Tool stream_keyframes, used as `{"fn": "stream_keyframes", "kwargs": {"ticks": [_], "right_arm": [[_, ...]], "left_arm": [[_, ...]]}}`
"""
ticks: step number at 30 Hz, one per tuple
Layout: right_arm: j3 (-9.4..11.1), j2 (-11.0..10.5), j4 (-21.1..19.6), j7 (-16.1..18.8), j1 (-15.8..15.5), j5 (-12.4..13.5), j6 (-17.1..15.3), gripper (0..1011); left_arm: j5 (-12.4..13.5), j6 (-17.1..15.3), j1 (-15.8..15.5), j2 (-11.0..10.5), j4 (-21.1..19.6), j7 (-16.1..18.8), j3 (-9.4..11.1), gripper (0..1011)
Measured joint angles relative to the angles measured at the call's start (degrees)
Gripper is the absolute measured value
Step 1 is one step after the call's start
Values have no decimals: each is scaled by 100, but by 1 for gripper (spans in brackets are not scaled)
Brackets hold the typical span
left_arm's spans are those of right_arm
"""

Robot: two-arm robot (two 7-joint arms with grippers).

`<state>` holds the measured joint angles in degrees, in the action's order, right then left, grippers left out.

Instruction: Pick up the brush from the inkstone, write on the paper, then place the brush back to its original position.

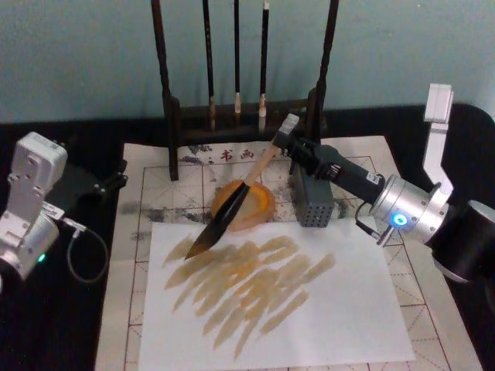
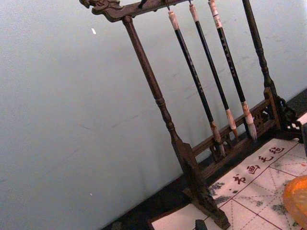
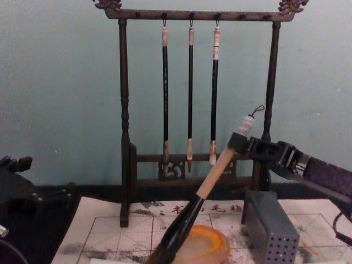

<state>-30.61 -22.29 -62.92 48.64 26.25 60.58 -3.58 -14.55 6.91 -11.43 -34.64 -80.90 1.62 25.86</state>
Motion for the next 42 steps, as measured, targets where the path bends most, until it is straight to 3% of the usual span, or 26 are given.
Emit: {"fn": "stream_keyframes", "kwargs": {"ticks": [14,20,29,42], "right_arm": [[213,154,-38,-556,-153,225,-3,178],[443,255,-123,-1184,-273,315,113,178],[706,420,-105,-1787,-361,227,392,178],[896,510,-86,-2051,-467,36,445,178]], "left_arm": [[0,0,0,0,0,0,0,1001],[0,0,0,0,0,0,0,1001],[0,0,0,0,0,0,0,1001],[0,0,0,0,0,0,0,1001]]}}
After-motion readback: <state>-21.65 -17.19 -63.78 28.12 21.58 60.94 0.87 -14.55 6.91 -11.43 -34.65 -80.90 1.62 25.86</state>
